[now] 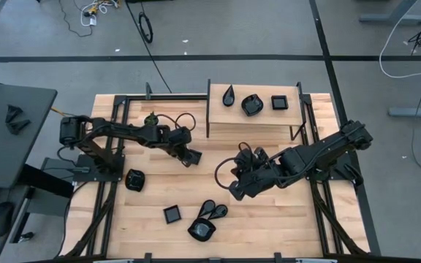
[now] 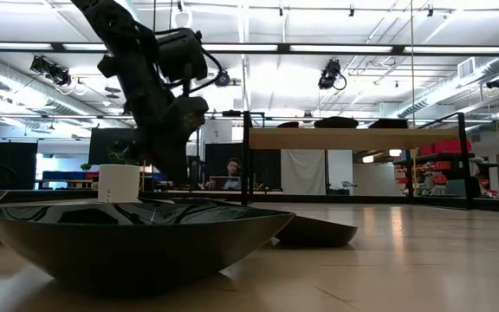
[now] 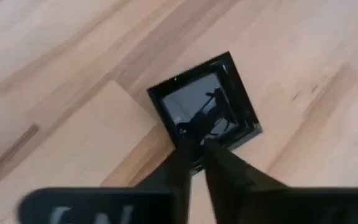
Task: Pick & Place Mini shaped plates
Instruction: Stack the square plate on top of the square plate on the shelf
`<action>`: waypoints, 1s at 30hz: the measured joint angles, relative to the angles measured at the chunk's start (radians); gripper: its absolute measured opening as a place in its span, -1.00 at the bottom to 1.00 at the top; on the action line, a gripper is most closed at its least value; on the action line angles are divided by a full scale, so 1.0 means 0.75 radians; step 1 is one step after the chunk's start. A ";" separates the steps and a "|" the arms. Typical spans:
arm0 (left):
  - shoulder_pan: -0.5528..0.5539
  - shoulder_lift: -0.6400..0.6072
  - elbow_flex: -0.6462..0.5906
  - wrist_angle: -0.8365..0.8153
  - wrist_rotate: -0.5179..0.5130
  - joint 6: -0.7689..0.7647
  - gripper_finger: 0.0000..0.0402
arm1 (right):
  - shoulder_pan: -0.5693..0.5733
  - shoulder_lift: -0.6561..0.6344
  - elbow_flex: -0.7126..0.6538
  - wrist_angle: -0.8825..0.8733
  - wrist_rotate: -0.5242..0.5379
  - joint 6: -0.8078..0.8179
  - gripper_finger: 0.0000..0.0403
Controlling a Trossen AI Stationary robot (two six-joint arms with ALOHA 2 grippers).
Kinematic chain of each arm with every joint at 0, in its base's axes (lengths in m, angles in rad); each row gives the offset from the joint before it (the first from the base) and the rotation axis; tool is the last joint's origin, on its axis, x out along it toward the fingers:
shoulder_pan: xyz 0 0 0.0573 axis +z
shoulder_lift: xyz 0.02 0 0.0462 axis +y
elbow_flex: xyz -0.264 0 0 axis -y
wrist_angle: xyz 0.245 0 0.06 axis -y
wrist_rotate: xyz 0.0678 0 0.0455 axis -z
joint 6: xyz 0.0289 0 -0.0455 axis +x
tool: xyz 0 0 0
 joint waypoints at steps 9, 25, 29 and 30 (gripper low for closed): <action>0.043 0.088 0.000 0.027 0.008 -0.034 -0.12 | 0.000 0.000 0.000 0.001 0.068 0.000 -0.92; 0.038 0.145 0.001 0.120 0.067 -0.050 -0.74 | 0.000 0.000 0.000 0.000 0.068 0.000 -0.92; 0.038 0.131 0.001 0.131 0.084 -0.020 -0.95 | 0.000 0.000 0.000 0.001 0.068 0.000 -0.92; 0.038 0.123 0.001 0.137 0.098 -0.017 -0.96 | 0.000 0.000 0.000 0.000 0.068 -0.001 -0.92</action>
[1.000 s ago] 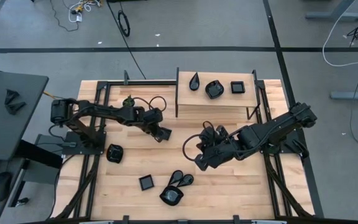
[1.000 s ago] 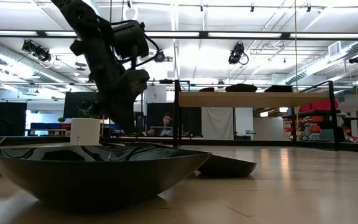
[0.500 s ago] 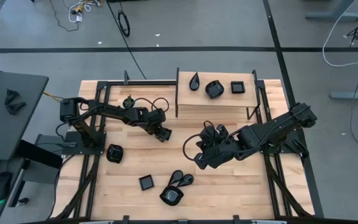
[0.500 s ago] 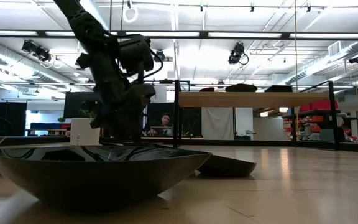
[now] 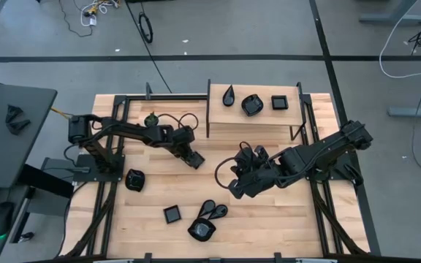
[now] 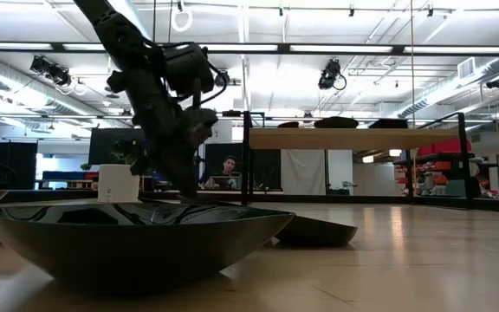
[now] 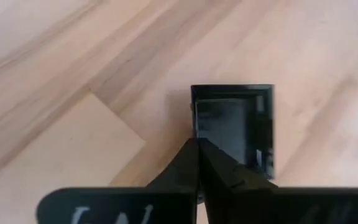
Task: Pick & Place Mini shaped plates
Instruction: Stack the square plate on top of the square plate on the shelf
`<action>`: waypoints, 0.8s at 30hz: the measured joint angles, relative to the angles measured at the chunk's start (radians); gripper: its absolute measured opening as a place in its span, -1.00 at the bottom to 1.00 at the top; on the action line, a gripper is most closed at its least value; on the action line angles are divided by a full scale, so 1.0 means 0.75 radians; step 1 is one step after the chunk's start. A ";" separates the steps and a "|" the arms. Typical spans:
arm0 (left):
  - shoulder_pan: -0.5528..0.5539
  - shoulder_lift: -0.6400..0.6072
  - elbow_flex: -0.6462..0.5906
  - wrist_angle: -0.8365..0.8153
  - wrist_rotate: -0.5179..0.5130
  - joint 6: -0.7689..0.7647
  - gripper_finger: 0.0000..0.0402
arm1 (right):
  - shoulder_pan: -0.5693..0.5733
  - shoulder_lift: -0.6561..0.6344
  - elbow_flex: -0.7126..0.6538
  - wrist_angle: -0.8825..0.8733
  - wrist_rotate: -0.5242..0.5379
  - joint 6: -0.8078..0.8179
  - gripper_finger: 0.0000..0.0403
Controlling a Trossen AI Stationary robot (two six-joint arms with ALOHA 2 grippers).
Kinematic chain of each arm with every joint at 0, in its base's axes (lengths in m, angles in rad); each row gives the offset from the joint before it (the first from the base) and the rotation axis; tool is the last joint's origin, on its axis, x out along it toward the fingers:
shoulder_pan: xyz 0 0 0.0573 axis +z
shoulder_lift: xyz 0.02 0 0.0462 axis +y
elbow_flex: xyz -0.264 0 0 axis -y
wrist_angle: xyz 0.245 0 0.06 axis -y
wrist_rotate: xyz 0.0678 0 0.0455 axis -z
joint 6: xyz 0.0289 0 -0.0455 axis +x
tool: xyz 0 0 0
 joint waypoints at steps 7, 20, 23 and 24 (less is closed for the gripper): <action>0.000 -0.130 0.000 0.015 0.293 -0.005 -0.98 | -0.090 -0.011 0.000 0.041 -0.175 -0.250 -0.92; -0.071 -0.247 0.203 0.039 0.679 -0.157 -0.97 | -0.170 0.026 0.003 0.544 -0.751 -1.321 -0.37; -0.082 -0.247 0.259 0.040 0.679 -0.157 -0.97 | -0.156 0.054 0.002 0.474 -0.745 -1.446 -0.21; -0.082 -0.247 0.272 0.040 0.679 -0.156 -0.97 | -0.150 0.065 0.002 0.467 -0.735 -1.488 -0.18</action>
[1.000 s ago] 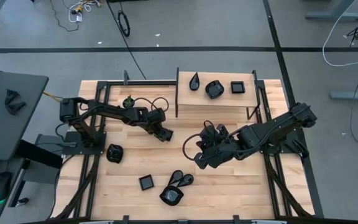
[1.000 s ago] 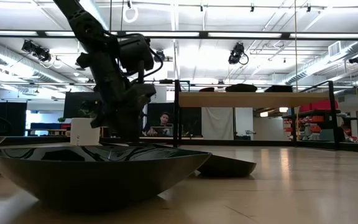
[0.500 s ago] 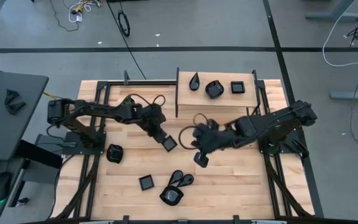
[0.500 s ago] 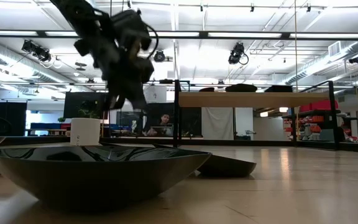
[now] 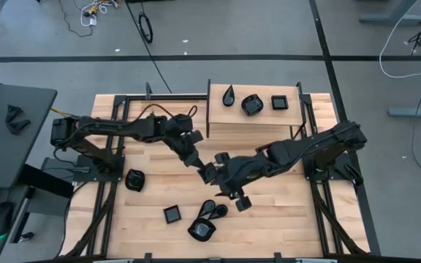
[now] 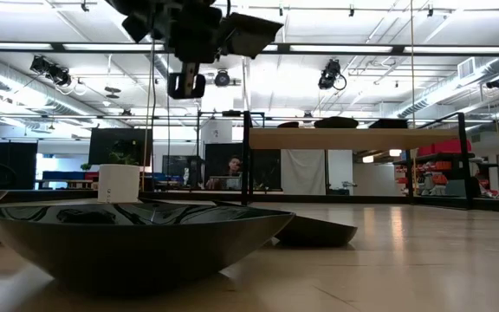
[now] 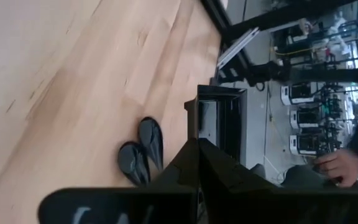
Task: Pick & Place Mini shaped plates
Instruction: Stack the square plate on top of the square plate on the shelf
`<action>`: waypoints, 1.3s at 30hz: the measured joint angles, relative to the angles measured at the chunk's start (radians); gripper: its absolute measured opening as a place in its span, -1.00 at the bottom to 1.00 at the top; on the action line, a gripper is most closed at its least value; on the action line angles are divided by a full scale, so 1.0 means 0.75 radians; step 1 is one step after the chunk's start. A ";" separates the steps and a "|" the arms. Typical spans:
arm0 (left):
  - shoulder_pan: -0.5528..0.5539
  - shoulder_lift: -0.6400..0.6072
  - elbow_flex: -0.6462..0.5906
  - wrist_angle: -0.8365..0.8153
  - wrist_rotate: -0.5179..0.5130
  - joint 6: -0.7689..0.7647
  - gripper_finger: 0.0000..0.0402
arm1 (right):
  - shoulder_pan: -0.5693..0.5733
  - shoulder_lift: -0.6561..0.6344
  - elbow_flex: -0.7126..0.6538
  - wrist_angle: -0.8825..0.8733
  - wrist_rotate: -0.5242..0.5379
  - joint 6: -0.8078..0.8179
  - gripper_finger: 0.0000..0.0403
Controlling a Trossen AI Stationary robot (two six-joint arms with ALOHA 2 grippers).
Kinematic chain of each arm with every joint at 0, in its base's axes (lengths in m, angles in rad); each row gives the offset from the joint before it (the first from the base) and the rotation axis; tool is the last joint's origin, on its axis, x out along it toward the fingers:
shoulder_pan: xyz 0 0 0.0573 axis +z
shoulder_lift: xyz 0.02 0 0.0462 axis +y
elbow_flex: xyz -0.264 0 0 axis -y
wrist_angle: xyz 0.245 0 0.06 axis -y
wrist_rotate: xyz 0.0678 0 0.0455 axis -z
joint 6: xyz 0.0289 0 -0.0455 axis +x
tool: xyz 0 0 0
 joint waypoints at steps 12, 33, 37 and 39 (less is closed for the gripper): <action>0.003 0.001 0.026 -0.002 0.000 -0.003 -0.96 | 0.020 0.081 0.000 -0.031 0.302 -0.188 -0.24; 0.002 0.002 0.025 -0.001 -0.033 -0.001 -0.95 | 0.008 0.146 -0.002 -0.121 0.346 -0.308 -0.74; 0.002 0.002 0.025 -0.001 -0.035 -0.004 -0.96 | 0.007 0.146 -0.002 -0.134 0.345 -0.306 -0.90; 0.002 0.002 0.026 -0.001 -0.036 -0.005 -0.96 | 0.007 0.146 -0.002 -0.137 0.345 -0.307 -0.96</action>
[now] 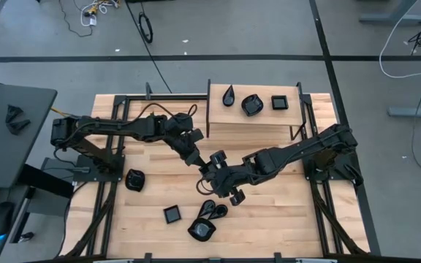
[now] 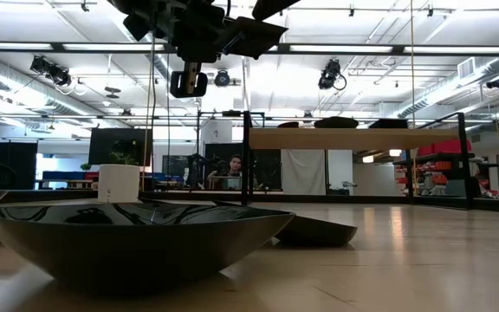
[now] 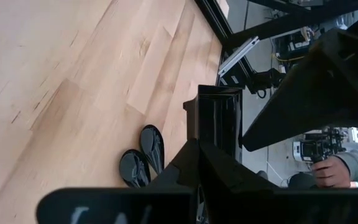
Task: Pick & Place Mini shaped plates
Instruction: Stack the square plate on top of the square plate on the shelf
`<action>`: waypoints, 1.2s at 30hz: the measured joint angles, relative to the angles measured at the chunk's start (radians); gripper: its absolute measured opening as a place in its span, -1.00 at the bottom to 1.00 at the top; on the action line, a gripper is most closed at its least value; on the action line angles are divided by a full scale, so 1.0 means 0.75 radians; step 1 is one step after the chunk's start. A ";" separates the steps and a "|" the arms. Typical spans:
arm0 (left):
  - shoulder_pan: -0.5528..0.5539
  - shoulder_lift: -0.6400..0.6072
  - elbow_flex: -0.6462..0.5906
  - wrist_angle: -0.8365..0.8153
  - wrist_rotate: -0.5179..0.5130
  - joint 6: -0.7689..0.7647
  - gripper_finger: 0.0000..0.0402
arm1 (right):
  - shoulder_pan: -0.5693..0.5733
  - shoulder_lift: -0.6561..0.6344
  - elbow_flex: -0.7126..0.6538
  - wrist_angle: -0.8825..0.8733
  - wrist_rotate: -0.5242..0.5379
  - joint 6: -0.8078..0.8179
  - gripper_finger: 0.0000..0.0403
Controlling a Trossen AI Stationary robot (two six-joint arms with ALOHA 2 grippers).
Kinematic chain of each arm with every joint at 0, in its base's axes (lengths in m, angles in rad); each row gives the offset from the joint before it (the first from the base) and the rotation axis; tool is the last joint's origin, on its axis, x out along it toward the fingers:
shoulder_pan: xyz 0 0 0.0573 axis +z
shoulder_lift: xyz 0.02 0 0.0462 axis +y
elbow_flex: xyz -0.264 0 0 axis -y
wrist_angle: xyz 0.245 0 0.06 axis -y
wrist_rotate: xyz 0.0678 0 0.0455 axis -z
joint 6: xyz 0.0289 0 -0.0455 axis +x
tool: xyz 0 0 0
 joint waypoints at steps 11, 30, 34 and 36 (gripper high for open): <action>0.000 0.000 -0.001 -0.001 0.000 -0.001 -0.96 | 0.000 0.000 0.000 -0.001 -0.008 0.013 -0.89; 0.000 0.000 -0.001 0.000 0.000 0.002 -0.95 | -0.049 0.000 0.000 0.012 -0.060 0.003 -0.53; 0.000 0.000 -0.001 0.000 0.000 0.006 -0.95 | -0.054 0.000 0.000 0.012 -0.085 0.002 -0.70; 0.000 0.000 -0.001 0.000 0.000 0.006 -0.95 | -0.055 0.000 0.000 0.004 -0.085 -0.010 -0.77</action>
